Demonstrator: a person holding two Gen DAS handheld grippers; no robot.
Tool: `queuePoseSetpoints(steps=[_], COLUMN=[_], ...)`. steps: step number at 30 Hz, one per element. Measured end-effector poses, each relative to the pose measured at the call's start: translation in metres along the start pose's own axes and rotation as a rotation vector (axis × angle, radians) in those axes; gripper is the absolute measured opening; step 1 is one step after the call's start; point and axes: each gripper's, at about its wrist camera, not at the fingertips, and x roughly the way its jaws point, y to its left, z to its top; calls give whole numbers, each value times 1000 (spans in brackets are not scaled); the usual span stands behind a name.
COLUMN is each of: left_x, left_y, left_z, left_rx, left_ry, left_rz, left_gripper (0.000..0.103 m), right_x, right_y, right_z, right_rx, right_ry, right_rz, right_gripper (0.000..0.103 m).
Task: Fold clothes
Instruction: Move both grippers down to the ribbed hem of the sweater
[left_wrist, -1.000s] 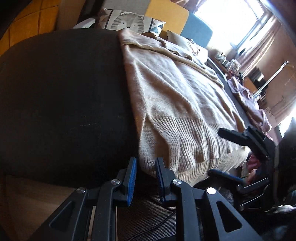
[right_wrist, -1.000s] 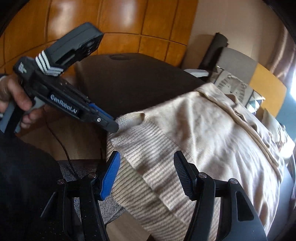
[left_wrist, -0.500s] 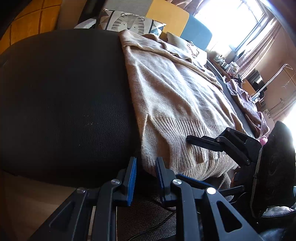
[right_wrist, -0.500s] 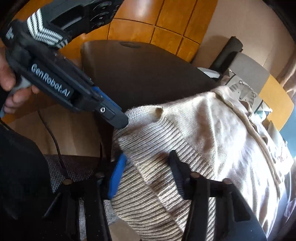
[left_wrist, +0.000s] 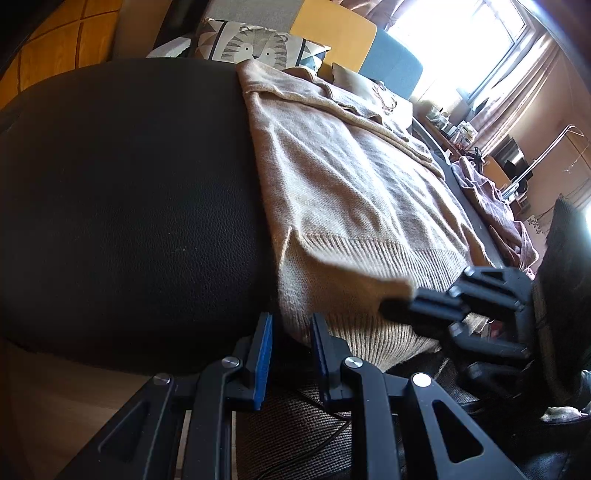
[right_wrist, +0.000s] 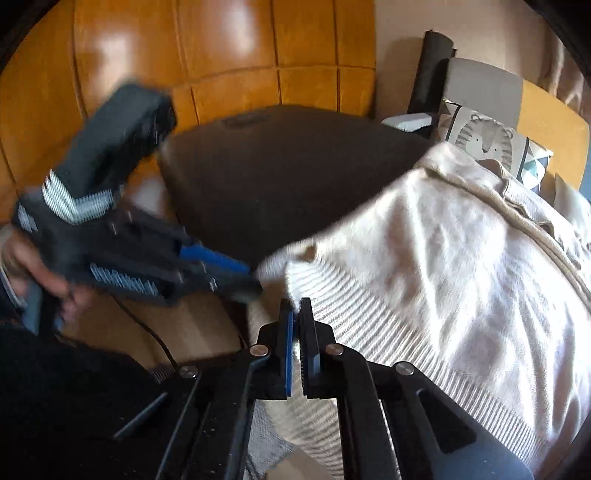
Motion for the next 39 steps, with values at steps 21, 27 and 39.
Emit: queuePoseSetpoints(steps=[21, 27, 39], left_x=[-8, 33, 43], left_y=[-48, -90, -96], left_z=[77, 79, 57], left_rx=[78, 195, 197], left_ry=[-137, -75, -31], left_rz=[-43, -48, -17], left_gripper=[20, 20, 20], right_x=[-16, -130, -182], right_y=[1, -78, -141], right_z=[-21, -88, -198], right_rx=[5, 413, 916], right_ry=[-6, -137, -174], right_rz=[26, -184, -153], right_gripper=[68, 68, 68])
